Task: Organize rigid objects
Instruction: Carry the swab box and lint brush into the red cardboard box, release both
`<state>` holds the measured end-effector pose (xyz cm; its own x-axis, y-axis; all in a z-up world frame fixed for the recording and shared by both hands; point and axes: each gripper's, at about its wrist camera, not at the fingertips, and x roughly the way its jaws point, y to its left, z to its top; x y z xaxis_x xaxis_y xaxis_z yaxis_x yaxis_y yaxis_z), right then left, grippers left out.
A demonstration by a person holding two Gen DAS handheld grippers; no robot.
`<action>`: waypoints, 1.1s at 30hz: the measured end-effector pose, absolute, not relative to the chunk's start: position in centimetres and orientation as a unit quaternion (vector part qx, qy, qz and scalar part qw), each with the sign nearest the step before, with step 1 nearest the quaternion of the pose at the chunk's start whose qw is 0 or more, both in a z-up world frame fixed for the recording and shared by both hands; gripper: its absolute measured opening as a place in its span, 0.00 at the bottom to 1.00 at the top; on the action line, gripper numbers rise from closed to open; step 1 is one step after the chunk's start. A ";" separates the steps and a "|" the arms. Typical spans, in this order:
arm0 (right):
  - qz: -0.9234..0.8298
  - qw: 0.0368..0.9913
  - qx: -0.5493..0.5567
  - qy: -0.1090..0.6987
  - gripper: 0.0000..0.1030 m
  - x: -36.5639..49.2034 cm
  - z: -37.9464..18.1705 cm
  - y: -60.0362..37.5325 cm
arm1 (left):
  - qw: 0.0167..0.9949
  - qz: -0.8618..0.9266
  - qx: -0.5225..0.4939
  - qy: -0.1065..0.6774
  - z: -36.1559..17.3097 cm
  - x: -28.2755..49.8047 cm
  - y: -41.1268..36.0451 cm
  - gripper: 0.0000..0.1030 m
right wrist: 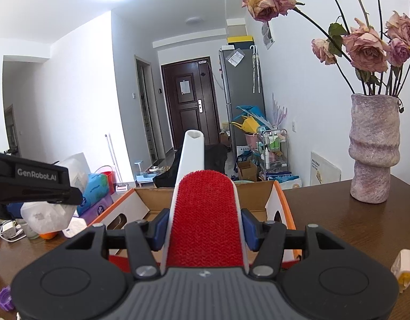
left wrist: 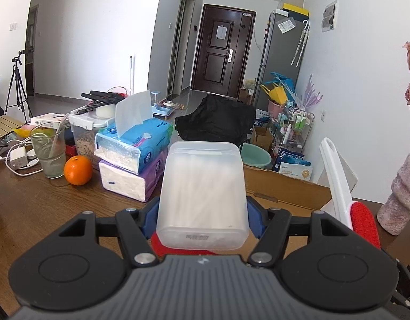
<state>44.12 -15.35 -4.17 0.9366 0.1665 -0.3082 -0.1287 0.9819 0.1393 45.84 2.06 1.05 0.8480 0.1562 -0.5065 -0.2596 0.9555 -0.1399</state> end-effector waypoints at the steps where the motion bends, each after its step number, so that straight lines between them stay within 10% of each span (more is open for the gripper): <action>1: 0.075 0.982 0.058 0.161 0.53 44.6 -4.2 -15.3 | 0.956 0.109 -0.100 0.255 0.9 46.3 2.0 0.64; 33: 0.040 0.978 0.027 0.202 0.53 53.7 -7.2 -14.7 | 0.941 0.103 -0.043 0.319 -5.2 57.1 -0.6 0.64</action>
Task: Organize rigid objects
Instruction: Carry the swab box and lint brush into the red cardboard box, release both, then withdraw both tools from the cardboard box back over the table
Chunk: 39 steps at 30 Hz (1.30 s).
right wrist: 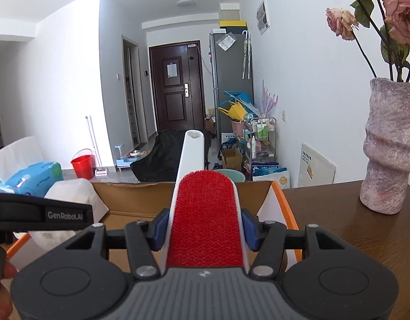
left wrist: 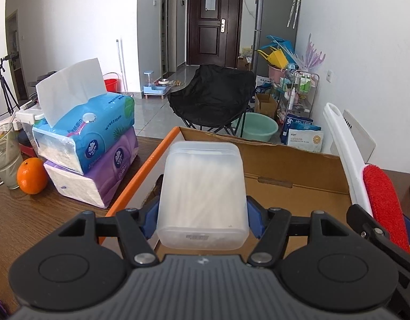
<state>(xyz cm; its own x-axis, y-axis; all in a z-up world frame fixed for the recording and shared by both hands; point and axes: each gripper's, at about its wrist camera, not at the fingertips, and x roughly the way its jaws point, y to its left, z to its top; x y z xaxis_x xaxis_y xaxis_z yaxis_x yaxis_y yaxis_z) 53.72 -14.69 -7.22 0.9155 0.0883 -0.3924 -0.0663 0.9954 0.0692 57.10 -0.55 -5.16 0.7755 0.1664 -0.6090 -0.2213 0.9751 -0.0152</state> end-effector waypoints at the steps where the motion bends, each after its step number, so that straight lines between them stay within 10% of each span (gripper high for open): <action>1: 0.038 0.978 0.026 0.204 0.53 53.8 -7.3 -14.7 | 0.941 0.101 -0.041 0.321 -5.3 57.2 -0.6 0.64; 5: 0.036 0.975 0.017 0.216 0.54 53.9 -7.8 -14.6 | 0.940 0.105 -0.036 0.321 -5.3 57.2 -0.6 0.66; 7: 0.030 0.974 0.008 0.223 0.58 54.0 -7.9 -14.6 | 0.942 0.109 -0.036 0.317 -5.0 56.9 -0.6 0.88; 10: 0.009 0.977 0.011 0.215 0.96 53.8 -7.6 -14.8 | 0.944 0.120 -0.038 0.304 -4.4 56.5 -0.4 1.00; 39: 0.018 0.978 0.017 0.208 1.00 50.5 -5.2 -16.6 | 0.948 0.119 -0.034 0.292 -2.7 52.4 0.2 1.00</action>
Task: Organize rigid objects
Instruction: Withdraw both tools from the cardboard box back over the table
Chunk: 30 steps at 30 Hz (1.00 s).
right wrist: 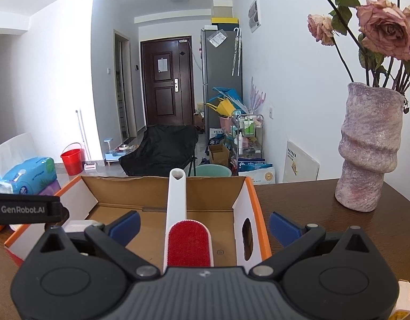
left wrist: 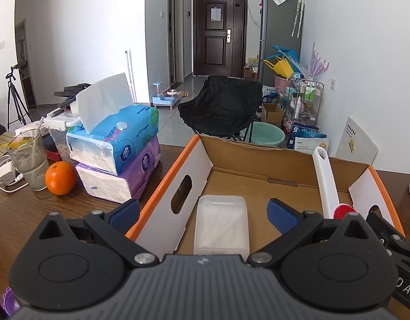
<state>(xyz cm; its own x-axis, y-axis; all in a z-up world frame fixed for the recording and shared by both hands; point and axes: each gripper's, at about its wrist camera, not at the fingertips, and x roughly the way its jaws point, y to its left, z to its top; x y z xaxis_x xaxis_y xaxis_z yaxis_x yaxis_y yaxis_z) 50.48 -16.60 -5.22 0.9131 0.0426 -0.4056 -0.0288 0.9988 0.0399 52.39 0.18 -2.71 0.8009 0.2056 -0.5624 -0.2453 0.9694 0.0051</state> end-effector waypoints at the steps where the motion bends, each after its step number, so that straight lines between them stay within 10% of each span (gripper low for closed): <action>1: 0.019 0.978 0.016 0.207 1.00 50.2 -5.1 -16.6 | 0.949 0.117 -0.034 0.291 -2.6 52.0 0.2 1.00; 30: 0.028 0.980 0.014 0.194 1.00 36.7 -4.1 -17.8 | 0.958 0.108 -0.023 0.266 -1.2 38.6 1.2 1.00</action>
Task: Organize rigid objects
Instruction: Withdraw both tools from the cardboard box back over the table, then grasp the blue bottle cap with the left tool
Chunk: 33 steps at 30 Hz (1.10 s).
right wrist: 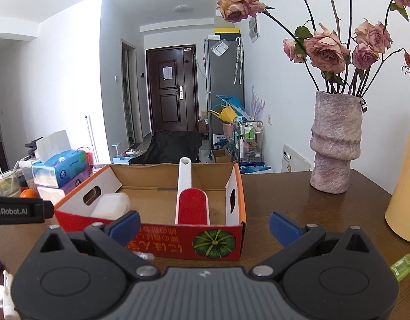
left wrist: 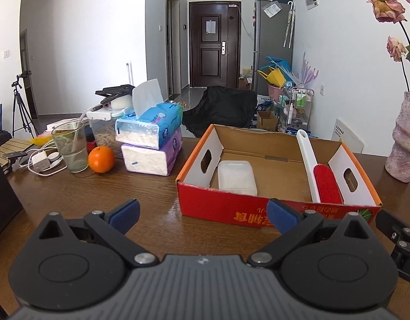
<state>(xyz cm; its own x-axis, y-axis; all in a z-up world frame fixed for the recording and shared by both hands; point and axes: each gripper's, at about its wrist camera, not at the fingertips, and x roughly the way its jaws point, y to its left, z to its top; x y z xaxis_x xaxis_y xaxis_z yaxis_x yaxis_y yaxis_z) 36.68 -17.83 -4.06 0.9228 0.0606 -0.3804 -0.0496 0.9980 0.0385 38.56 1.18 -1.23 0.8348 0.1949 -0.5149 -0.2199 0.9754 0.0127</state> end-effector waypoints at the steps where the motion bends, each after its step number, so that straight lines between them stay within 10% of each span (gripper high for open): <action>1: 0.029 0.980 0.013 0.195 1.00 36.3 -4.2 -17.8 | 0.957 0.109 -0.025 0.266 -1.2 38.1 1.3 1.00; 33: 0.031 0.974 -0.002 0.226 1.00 23.5 -8.5 -17.3 | 0.946 0.122 -0.028 0.299 -5.8 24.4 5.3 1.00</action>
